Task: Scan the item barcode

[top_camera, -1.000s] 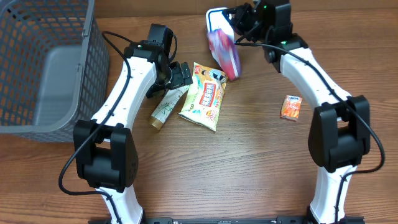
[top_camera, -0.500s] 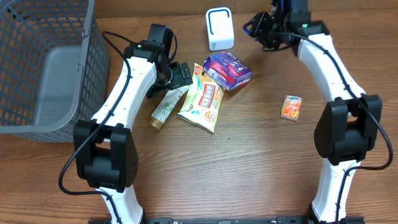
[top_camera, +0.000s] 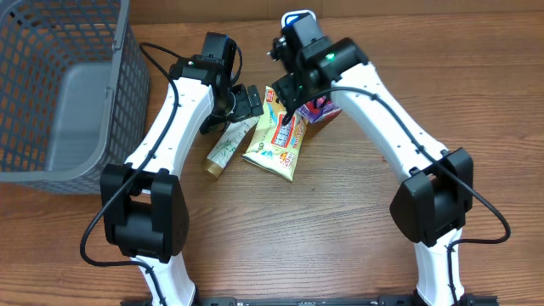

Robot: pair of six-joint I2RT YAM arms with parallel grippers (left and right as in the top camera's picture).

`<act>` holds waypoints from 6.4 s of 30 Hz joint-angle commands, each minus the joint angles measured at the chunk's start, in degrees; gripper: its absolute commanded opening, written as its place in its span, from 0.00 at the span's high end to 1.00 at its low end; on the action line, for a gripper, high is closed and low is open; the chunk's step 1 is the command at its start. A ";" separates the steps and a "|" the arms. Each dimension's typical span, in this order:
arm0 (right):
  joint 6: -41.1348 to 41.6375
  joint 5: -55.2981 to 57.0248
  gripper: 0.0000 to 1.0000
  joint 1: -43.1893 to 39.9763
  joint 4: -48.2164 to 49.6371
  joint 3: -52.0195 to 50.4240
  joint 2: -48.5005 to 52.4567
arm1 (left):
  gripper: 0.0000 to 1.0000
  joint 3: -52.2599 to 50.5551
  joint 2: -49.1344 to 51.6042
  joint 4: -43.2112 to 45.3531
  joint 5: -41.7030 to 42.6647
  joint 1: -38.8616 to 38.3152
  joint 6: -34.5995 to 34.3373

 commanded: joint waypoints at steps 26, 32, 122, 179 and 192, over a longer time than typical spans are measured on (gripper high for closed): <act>13.55 -10.56 0.96 -11.58 -6.29 2.95 -0.22 | 0.00 1.07 -0.15 0.09 -0.42 -0.11 1.09; 13.11 -34.36 0.96 -22.82 -14.58 2.62 -0.48 | 0.00 1.07 -0.15 0.09 -0.42 -0.11 1.09; 6.84 -20.35 0.20 -27.63 -11.02 -13.25 -0.31 | 0.00 1.07 -0.15 0.09 -0.42 -0.11 1.09; 54.03 -16.44 0.96 -17.42 58.88 -8.70 6.73 | 0.00 1.07 -0.15 0.09 -0.42 -0.11 1.07; 50.10 -7.15 0.96 -47.30 22.34 -6.32 -11.41 | 0.00 1.07 -0.15 0.09 -0.42 -0.11 1.09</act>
